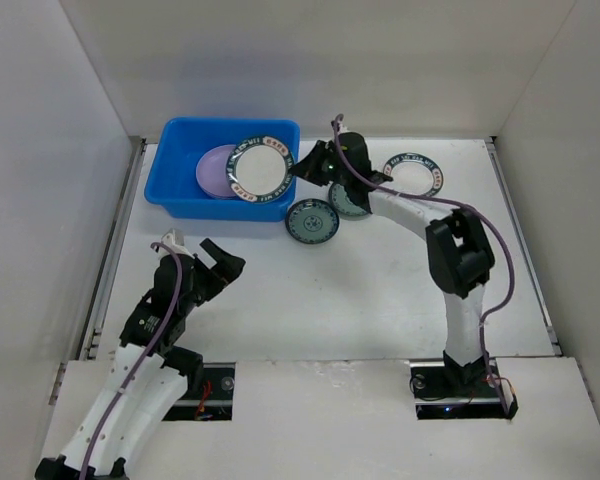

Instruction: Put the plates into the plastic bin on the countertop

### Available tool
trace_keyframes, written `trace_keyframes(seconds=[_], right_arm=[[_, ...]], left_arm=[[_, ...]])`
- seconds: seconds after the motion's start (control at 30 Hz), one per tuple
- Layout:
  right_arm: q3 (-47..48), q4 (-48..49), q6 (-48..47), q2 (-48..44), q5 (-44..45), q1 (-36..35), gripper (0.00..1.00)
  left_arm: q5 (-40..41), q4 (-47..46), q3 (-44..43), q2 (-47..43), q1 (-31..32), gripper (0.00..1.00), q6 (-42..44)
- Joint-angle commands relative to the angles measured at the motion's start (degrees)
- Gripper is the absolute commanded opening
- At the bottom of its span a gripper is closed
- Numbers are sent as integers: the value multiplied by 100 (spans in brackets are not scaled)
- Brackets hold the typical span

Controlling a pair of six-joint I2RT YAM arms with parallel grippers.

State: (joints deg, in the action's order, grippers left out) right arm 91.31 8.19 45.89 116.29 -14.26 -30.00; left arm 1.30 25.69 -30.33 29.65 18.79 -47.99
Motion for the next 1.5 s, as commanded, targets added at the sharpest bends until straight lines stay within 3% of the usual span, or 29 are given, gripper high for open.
trace_keyframes(seconds=[0.0,0.17,0.53,0.87,1.07,1.27,1.47], right_arm=[[580,1518,25,314,-279,-177,1],[1361,1871,148,1096,-332,-291,2],[3489,1247,61,2600,-95,-467,4],[3912,1177,-115,3075,73,-511,13],[3904,1168,-141,3154,90,-511,24],[3851,1089,-343,2970,90,-520,43],[3009,1229,-677,2084,187,-511,60]], left_arm=[[63,32,62,-187,42,100,-290],[63,67,97,-319,147,100,-299],[63,261,88,-433,209,100,-317],[72,568,88,-706,235,100,-343],[72,726,71,-838,235,100,-343],[46,744,53,-838,252,100,-317],[28,700,71,-820,340,100,-343]])
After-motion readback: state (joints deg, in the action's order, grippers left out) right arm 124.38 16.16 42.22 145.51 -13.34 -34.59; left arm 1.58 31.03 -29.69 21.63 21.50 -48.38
